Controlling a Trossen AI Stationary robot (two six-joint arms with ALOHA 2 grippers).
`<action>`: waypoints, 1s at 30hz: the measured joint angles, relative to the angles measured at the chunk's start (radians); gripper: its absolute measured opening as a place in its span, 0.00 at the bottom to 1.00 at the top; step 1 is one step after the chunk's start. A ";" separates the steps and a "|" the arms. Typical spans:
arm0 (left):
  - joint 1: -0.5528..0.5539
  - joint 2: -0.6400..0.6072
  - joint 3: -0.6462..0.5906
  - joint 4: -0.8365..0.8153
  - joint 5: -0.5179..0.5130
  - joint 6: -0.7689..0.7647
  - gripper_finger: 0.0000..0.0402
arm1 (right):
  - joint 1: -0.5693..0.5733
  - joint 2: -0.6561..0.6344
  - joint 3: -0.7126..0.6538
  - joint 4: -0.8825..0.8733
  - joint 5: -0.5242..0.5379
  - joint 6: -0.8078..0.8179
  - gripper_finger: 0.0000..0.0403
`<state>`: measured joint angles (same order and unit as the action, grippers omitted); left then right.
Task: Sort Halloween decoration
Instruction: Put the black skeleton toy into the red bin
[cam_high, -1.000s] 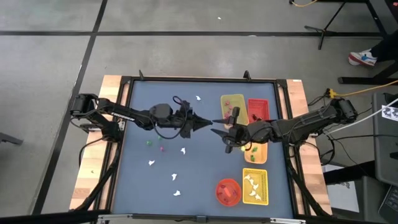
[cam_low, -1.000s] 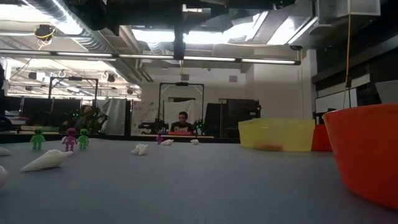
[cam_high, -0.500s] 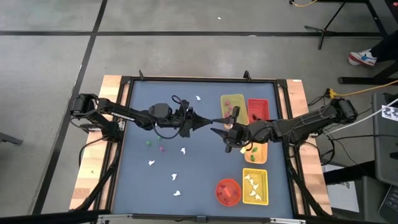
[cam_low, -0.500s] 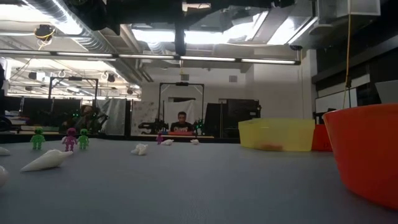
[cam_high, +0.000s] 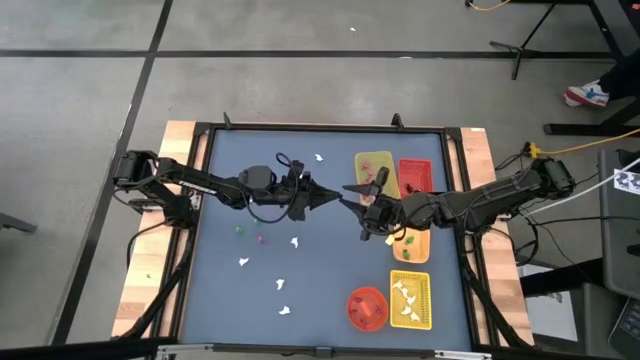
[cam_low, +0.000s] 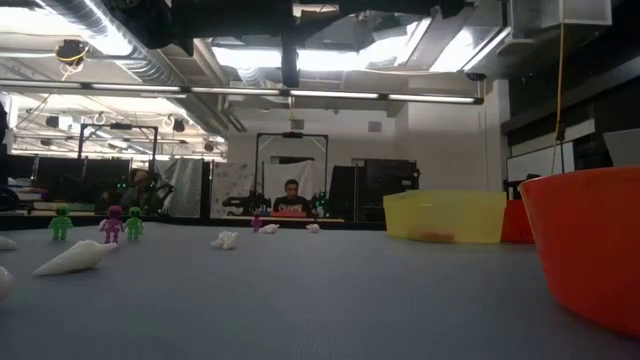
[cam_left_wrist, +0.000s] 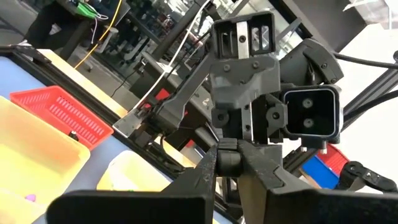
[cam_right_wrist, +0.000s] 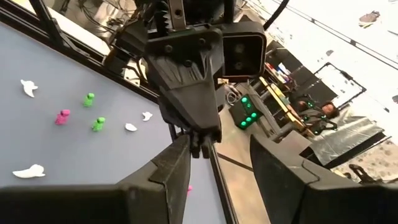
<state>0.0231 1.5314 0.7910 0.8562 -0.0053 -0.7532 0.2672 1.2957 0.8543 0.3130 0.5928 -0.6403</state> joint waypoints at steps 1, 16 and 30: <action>0.000 0.000 0.000 0.000 0.000 0.000 0.07 | 0.000 0.000 0.000 0.000 -0.001 0.000 0.41; 0.000 0.000 0.000 0.013 0.003 0.000 0.07 | 0.001 0.051 0.000 0.058 0.016 -0.048 0.41; 0.000 0.000 0.000 0.011 0.004 0.001 0.07 | 0.001 0.059 -0.001 0.080 0.013 -0.048 0.22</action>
<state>0.0230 1.5314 0.7906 0.8676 -0.0013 -0.7527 0.2680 1.3544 0.8536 0.3927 0.6056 -0.6878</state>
